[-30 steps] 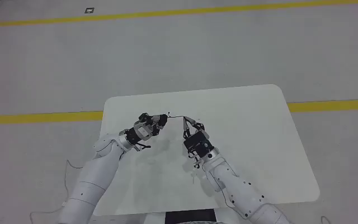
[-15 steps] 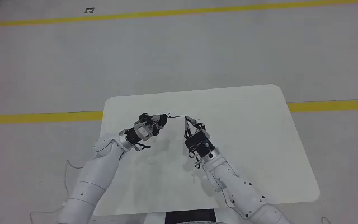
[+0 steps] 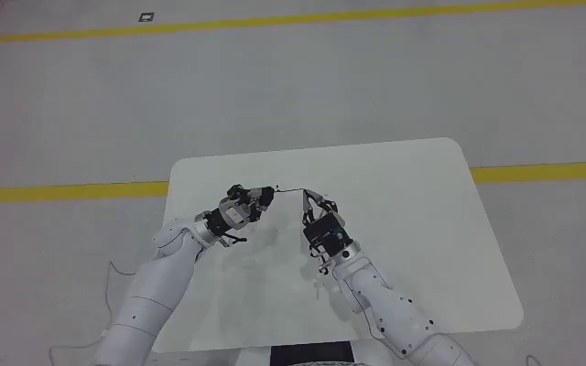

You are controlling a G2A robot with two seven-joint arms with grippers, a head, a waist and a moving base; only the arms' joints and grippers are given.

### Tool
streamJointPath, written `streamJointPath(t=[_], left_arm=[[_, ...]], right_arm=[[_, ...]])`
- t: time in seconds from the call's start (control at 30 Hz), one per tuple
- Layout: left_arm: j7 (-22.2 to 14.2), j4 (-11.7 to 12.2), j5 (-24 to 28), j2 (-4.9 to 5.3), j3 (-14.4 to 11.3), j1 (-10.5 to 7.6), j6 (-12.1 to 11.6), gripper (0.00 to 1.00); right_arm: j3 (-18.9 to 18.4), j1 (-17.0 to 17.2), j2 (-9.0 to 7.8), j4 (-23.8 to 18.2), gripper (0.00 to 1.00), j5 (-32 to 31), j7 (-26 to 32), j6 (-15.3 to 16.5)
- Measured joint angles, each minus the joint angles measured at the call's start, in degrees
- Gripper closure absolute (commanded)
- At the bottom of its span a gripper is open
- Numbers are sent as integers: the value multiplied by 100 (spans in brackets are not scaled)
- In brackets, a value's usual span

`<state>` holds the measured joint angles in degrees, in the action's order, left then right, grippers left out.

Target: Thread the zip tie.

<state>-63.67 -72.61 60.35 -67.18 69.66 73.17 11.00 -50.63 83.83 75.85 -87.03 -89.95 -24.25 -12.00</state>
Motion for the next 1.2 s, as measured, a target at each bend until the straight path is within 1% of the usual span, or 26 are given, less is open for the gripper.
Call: streamJointPath(t=[0.63, 1.2], left_arm=[[0, 0, 0, 0, 0, 0, 0, 100], [0, 0, 0, 0, 0, 0, 0, 100]], right_arm=[[-77, 60, 27, -19, 100, 0, 47, -31], [-154, 138, 34, -79, 100, 0, 106, -124]])
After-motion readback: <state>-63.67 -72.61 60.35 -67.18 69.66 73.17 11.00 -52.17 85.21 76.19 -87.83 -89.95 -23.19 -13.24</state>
